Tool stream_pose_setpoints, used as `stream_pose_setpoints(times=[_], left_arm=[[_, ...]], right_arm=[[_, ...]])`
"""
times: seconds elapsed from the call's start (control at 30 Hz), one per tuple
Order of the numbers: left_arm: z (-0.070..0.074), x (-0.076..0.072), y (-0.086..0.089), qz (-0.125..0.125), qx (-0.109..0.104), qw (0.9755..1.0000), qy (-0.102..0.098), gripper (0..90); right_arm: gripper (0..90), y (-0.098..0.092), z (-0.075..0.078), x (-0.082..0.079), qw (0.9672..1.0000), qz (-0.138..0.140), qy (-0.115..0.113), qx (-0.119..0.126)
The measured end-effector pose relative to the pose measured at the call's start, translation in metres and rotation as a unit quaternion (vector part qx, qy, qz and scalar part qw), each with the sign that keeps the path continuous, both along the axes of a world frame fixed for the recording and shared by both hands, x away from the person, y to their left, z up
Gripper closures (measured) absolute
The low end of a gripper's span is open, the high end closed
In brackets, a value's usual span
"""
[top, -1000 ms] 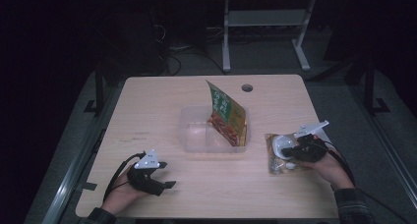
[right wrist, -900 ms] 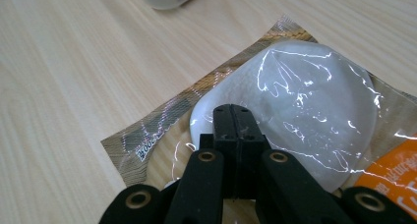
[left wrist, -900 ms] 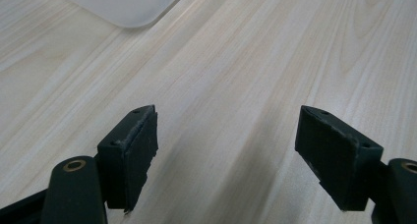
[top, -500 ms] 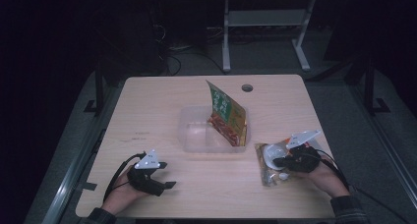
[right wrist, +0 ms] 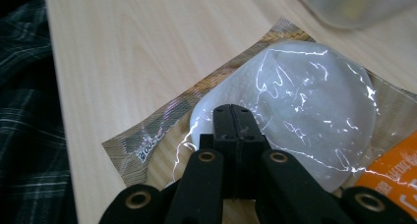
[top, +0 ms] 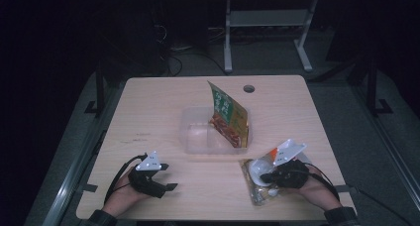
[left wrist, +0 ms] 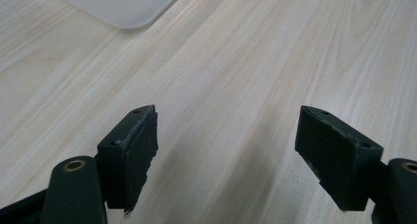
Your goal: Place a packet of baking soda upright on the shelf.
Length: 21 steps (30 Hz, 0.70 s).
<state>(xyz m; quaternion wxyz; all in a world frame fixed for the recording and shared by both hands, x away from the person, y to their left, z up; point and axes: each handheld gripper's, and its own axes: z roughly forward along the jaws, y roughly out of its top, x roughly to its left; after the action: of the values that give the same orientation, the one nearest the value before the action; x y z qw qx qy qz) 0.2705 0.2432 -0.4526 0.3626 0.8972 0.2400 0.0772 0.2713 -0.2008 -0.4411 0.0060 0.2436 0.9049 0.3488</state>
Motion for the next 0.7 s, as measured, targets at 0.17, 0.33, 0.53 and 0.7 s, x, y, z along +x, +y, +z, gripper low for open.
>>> stream_pose_setpoints(times=[0.17, 0.33, 0.53, 0.7], left_arm=[[0.0, 0.0, -0.001, 0.0, 0.001, 1.0, 0.003, 23.6], [-0.001, 0.0, -0.002, 0.001, -0.001, 1.0, 0.005, 23.6], [-0.001, 0.0, -0.002, 0.001, -0.002, 1.0, 0.004, 23.6], [0.0, 0.0, -0.002, 0.001, -0.001, 1.0, 0.004, 23.6]], right_arm=[[90.0, 0.02, -0.001, -0.006, 0.9997, 0.026, -0.002, 0.006], [90.0, 0.035, -0.001, -0.007, 0.9987, 0.05, -0.009, 0.005], [90.0, 0.057, -0.001, -0.009, 0.997, 0.072, -0.026, 0.004], [90.0, 0.076, -0.002, -0.01, 0.9952, 0.091, -0.033, 0.009]])
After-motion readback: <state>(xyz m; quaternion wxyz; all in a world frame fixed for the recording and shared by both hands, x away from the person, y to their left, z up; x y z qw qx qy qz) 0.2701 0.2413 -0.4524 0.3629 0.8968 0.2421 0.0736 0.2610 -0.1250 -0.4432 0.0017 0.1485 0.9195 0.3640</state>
